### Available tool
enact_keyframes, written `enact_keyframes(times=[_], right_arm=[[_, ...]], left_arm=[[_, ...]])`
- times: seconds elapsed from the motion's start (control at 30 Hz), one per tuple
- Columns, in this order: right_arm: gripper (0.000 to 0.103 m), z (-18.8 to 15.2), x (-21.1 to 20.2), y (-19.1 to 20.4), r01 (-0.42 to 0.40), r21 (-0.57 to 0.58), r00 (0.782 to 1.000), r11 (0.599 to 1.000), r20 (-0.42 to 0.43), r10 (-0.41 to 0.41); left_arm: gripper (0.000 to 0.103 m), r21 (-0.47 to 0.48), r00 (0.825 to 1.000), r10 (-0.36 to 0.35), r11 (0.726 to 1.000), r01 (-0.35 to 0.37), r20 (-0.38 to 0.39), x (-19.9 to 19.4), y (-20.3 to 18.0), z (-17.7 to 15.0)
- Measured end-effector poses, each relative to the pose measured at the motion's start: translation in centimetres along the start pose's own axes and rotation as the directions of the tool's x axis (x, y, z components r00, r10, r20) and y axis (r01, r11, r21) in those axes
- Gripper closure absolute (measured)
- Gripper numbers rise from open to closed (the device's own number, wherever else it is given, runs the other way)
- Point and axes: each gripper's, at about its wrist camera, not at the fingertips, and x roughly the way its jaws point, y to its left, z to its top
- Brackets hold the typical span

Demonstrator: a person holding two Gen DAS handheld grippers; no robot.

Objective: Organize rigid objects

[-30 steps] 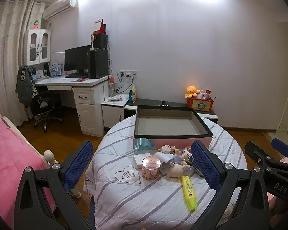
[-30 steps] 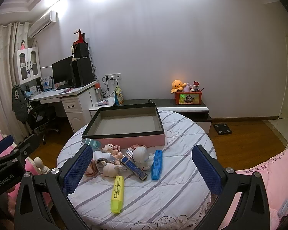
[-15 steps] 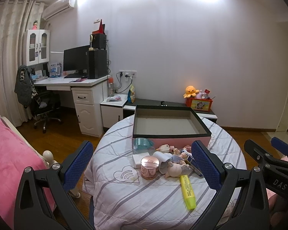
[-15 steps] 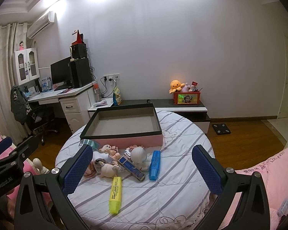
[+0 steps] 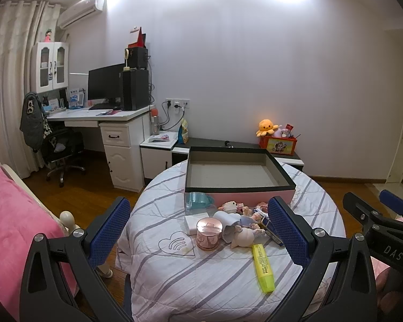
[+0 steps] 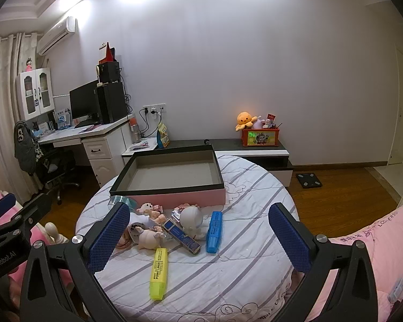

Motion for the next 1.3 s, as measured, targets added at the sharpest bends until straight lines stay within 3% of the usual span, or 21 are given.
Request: enact_keyframes(times=[0.23, 0.5, 0.93, 1.07, 1.2, 1.3], right_arm=[[0.000, -0.2, 0.4, 0.0, -0.002, -0.009, 1.000, 1.000, -0.014, 0.002], [0.000, -2.1, 3.5, 0.7, -0.022, -0.027, 0.994, 0.999, -0.112, 0.019], [0.001, -7.6, 9.7, 2.6, -0.105, -0.063, 0.940, 0.992, -0.331, 0.078], [0.012, -9.1, 10.9, 3.2, -0.138, -0.063, 0.919, 0.988, -0.380, 0.104], [0.035, -10.4, 12.2, 4.0, -0.172, -0.083, 0.901, 0.982, -0.416, 0.123], [0.047, -11.2, 12.4, 4.7, -0.177, -0.141, 0.914, 0.974, -0.390, 0.110]], left_arm=[[0.000, -0.001, 1.000, 0.001, 1.000, -0.001, -0.003, 0.1, 0.2, -0.2], [0.000, -0.005, 0.999, 0.011, 1.000, -0.011, -0.053, 2.4, 0.9, -2.2], [0.000, -0.025, 0.977, 0.027, 0.999, -0.033, -0.211, 8.2, 2.0, -6.8], [0.000, -0.031, 0.970, 0.025, 0.999, -0.034, -0.242, 9.2, 2.2, -7.6], [0.000, -0.031, 0.965, 0.024, 0.999, -0.034, -0.260, 9.9, 2.3, -8.1], [0.000, -0.028, 0.963, 0.025, 0.999, -0.034, -0.269, 10.2, 2.3, -8.3]])
